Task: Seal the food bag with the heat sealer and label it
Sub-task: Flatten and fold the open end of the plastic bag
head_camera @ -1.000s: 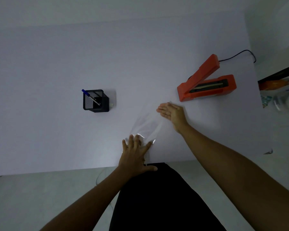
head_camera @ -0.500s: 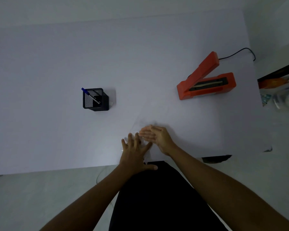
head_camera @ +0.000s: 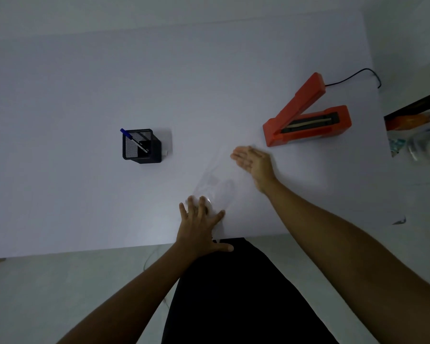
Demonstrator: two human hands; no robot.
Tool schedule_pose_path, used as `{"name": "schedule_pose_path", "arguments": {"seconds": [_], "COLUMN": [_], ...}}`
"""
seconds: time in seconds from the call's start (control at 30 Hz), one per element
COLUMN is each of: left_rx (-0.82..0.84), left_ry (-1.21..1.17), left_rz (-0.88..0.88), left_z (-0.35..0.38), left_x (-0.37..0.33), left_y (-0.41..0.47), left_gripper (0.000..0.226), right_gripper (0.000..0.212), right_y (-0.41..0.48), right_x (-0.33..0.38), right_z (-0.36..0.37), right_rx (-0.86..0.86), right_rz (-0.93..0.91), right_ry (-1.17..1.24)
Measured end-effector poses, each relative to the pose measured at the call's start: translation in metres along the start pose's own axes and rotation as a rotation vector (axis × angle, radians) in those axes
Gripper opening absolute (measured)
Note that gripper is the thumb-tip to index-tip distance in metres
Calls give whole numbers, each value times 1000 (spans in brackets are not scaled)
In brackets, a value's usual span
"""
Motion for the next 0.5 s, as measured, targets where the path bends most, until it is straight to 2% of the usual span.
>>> {"name": "schedule_pose_path", "arguments": {"seconds": [0.17, 0.3, 0.5], "left_rx": [0, 9, -4], "left_ry": [-17, -27, -31], "left_rz": [41, 47, 28], "left_z": [2, 3, 4], "left_x": [0, 2, 1], "left_y": [0, 1, 1], "left_gripper": [114, 114, 114], "right_gripper": [40, 38, 38], "right_y": [16, 1, -71], "right_x": [23, 17, -52], "right_z": [-15, 4, 88], "right_rx": [-42, -14, 334], "right_rz": [-52, -22, 170], "right_ry": [14, 53, 9]}}
Point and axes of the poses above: each hand's wrist, its own y-axis towards the middle knuckle, its own z-axis out of the palm, x = y × z, the point moved 10 cm from there along y, towards the middle knuckle, and after that the axes turned 5 degrees about -z, right-handed, at the moved point
